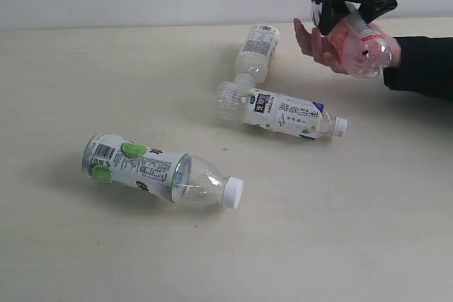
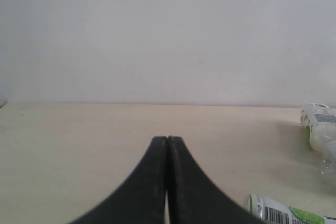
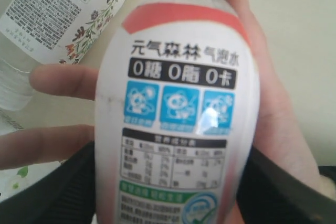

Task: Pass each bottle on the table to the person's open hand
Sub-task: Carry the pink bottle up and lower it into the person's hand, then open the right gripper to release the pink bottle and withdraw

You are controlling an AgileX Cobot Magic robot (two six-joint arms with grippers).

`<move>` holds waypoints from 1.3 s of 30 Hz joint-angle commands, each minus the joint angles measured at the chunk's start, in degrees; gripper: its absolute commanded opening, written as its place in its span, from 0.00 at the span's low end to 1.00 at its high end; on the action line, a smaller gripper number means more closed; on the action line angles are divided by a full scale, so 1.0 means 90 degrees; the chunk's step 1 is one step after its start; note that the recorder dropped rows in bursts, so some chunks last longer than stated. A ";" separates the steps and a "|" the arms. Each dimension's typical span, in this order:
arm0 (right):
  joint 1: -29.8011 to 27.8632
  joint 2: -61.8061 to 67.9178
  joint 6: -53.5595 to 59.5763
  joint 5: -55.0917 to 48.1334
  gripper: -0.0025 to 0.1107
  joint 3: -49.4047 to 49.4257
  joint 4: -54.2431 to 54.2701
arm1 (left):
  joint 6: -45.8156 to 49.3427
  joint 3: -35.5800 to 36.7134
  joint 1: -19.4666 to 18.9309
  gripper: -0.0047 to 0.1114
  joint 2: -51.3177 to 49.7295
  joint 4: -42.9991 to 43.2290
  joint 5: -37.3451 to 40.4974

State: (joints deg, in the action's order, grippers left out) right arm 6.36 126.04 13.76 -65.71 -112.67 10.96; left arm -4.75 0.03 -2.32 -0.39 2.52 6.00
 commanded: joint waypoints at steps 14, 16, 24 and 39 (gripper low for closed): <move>-0.0035 -0.0196 0.0078 0.0070 0.79 -0.0046 0.0056 | 0.0005 -0.0003 0.0016 0.04 0.0043 -0.0016 -0.0044; -0.0035 -0.0378 -0.0025 0.0115 0.79 -0.0046 0.0047 | 0.0005 -0.0003 0.0016 0.04 0.0043 -0.0016 -0.0044; -0.0035 -0.1360 -0.0175 -0.0168 0.79 -0.0046 -0.0055 | 0.0005 -0.0003 0.0016 0.04 0.0043 -0.0016 -0.0044; -0.0053 -0.5334 0.0310 0.1341 0.02 0.3910 -0.0528 | 0.0005 -0.0003 0.0016 0.04 0.0043 -0.0016 -0.0044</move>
State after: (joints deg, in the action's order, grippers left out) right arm 6.21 86.14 15.72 -60.13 -86.55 8.47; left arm -4.75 0.03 -2.32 -0.39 2.52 6.00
